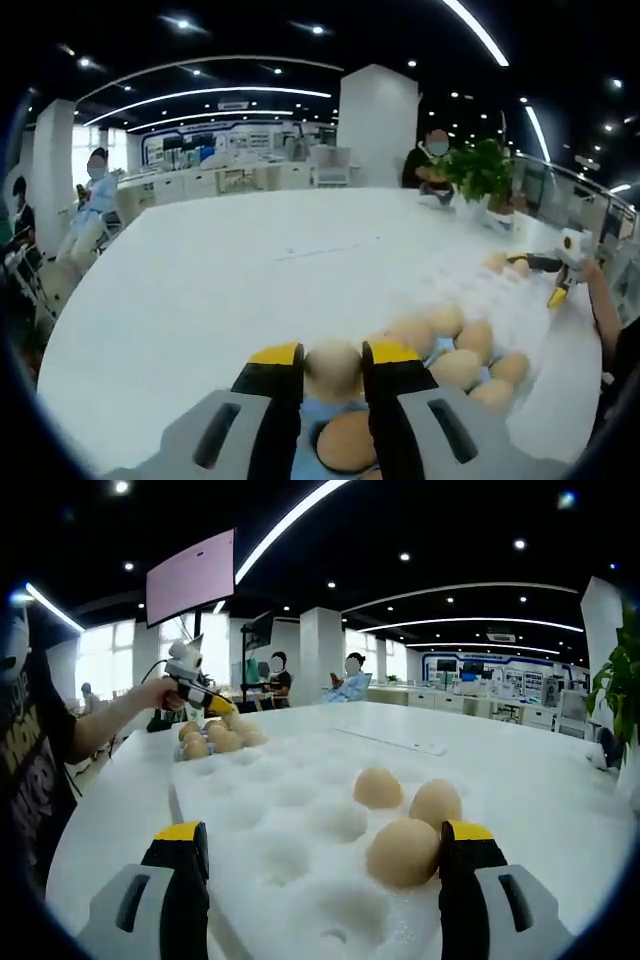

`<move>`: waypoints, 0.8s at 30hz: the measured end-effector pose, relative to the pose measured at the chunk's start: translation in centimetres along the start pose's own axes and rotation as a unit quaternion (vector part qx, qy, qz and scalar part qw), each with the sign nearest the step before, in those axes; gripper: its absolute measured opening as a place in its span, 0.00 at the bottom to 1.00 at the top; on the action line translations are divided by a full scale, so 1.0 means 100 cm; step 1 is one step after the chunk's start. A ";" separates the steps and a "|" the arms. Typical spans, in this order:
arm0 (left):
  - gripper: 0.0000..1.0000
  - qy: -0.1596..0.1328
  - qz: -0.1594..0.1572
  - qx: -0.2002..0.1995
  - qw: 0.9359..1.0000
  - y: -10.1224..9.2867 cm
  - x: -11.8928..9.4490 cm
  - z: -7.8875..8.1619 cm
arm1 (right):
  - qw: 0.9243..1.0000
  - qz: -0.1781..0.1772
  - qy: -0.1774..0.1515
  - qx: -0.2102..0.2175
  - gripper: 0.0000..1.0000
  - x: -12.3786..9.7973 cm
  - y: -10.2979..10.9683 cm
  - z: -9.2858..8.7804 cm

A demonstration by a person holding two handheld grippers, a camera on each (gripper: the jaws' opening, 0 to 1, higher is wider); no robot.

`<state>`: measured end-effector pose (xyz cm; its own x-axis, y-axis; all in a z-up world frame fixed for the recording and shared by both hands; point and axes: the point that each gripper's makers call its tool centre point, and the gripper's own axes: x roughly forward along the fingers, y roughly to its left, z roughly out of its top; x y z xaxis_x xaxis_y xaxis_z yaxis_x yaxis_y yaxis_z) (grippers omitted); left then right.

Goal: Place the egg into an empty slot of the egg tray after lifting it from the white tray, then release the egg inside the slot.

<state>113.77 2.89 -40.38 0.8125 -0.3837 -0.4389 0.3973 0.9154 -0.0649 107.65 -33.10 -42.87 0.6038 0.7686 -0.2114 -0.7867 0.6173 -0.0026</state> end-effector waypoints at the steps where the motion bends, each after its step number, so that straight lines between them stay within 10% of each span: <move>1: 0.23 0.003 0.001 0.001 1.000 0.000 0.001 -0.001 | 1.000 0.000 0.000 0.000 1.00 0.000 0.000 0.000; 8: 0.11 -0.009 -0.025 -0.051 0.998 -0.008 0.008 -0.004 | 1.000 0.000 0.000 0.000 1.00 0.000 -0.001 0.000; 24: 0.27 -0.012 -0.034 0.036 0.999 -0.030 0.008 0.000 | 1.000 0.000 0.000 0.000 1.00 -0.001 -0.006 -0.001</move>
<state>113.24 -0.14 -40.51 0.7916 -0.4488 -0.4147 0.4816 0.8759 -0.0287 108.04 -33.51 -42.94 0.6040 0.7686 -0.2108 -0.7866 0.6175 -0.0025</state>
